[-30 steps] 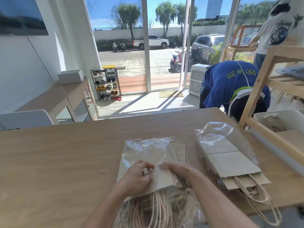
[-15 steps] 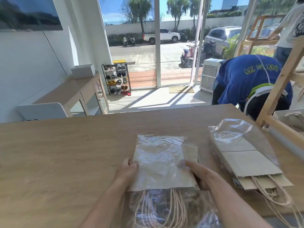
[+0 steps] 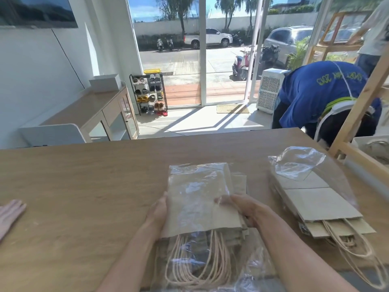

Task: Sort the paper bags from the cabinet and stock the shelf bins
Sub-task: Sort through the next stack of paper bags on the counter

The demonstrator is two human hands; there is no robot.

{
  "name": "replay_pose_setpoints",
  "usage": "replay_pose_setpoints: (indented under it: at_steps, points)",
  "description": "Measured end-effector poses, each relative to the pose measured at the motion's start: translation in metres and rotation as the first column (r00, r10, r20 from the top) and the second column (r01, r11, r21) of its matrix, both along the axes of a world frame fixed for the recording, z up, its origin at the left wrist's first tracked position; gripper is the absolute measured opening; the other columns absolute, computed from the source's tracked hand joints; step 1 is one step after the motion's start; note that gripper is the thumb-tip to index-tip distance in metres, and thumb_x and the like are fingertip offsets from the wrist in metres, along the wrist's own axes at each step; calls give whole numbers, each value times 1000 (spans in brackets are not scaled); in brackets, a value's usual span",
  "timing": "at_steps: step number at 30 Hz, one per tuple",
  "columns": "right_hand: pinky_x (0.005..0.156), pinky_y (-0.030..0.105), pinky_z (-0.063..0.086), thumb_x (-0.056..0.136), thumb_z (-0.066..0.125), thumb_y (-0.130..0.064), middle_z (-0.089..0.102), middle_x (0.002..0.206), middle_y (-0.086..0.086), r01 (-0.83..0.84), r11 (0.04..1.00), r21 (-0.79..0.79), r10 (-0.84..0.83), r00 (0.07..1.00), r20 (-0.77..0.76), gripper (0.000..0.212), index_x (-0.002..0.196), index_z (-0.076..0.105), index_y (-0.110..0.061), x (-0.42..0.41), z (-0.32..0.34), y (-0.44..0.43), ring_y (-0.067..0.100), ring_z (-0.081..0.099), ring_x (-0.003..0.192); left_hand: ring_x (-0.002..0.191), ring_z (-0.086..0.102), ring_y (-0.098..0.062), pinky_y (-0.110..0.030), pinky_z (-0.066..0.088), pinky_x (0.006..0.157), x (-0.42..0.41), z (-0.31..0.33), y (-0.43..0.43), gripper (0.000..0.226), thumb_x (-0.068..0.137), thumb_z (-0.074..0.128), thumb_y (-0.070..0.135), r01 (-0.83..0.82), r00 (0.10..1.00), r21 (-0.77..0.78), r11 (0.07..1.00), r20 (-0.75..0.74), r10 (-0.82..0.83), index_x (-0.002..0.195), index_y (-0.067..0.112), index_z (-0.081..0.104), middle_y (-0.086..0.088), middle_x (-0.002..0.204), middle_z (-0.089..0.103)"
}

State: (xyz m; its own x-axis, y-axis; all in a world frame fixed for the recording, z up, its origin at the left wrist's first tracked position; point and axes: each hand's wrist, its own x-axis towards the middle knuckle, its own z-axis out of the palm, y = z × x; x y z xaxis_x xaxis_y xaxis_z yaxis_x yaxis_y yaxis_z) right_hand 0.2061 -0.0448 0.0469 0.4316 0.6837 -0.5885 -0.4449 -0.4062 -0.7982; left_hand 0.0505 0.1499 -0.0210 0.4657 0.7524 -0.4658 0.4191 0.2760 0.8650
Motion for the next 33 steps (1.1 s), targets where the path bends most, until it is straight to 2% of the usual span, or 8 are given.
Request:
replay_pose_setpoints:
  at_steps: [5, 9, 12, 15, 19, 26, 28, 33]
  points:
    - [49, 26, 53, 84, 56, 7, 67, 64, 7, -33, 999, 44, 29, 996, 90, 39, 52, 70, -11, 4, 12, 4, 15, 63, 48, 59, 61, -21, -21, 50, 49, 8, 16, 3, 32, 99, 47, 22, -97, 992, -127, 987, 72, 107, 93, -4, 65, -15, 83, 68]
    - [40, 16, 47, 90, 58, -2, 62, 67, 7, -23, 998, -63, 39, 967, 252, 14, 78, 65, -4, 15, 32, -4, 8, 59, 42, 54, 58, -21, -22, 45, 41, 5, 11, 2, 15, 93, 53, 9, -257, 965, -83, 963, 27, 260, 82, 2, 59, -18, 70, 65]
    - [35, 18, 45, 87, 58, 2, 63, 51, 7, 6, 999, -46, 6, 967, 256, 13, 76, 64, 0, 24, 35, -18, 13, 58, 35, 94, 65, -33, -41, 56, 79, 6, 12, 2, 35, 82, 59, 20, -234, 970, 117, 965, -44, 240, 114, 6, 63, -20, 109, 68]
    - [44, 24, 52, 86, 59, 1, 68, 56, 9, 27, 999, -48, -14, 967, 255, 10, 79, 66, 3, 34, 37, -27, 18, 63, 43, 125, 52, -33, -37, 42, 103, 1, 24, -2, 56, 88, 53, 29, -83, 973, 316, 945, -177, 145, 142, 18, 46, -14, 139, 54]
    - [46, 21, 48, 76, 68, -1, 66, 53, 8, 19, 998, -56, -3, 963, 268, 5, 75, 65, 3, 38, 39, -32, 17, 60, 41, 129, 49, -21, -34, 37, 107, -2, 36, -14, 42, 92, 50, 19, 98, 993, 600, 794, -111, -39, 133, 28, 56, 3, 140, 54]
    - [40, 19, 46, 85, 56, -2, 64, 53, 11, 84, 996, 2, -84, 989, 126, 20, 68, 66, 1, 52, 41, -51, 19, 61, 40, 135, 42, -12, -14, 25, 103, -2, 24, -31, 39, 101, 45, 20, 270, 956, 574, 773, -63, -288, 140, 18, 50, 3, 144, 49]
    - [33, 14, 41, 86, 50, 1, 60, 44, 10, 96, 995, -34, -92, 991, 101, 30, 59, 62, 1, 49, 35, -55, 15, 57, 33, 138, 38, -12, -15, 21, 108, 2, 17, -34, 42, 102, 43, 23, 374, 919, 609, 699, -144, -367, 143, 22, 45, 2, 149, 44]
    - [39, 24, 51, 84, 57, -5, 69, 64, 18, 42, 994, -104, -40, 999, 15, 13, 87, 64, 6, 44, 33, -60, 25, 65, 44, 145, 21, -10, -34, 14, 114, 6, -2, -45, 49, 102, 22, 47, 633, 773, 613, 472, -537, -338, 150, 40, 28, 9, 159, 26]
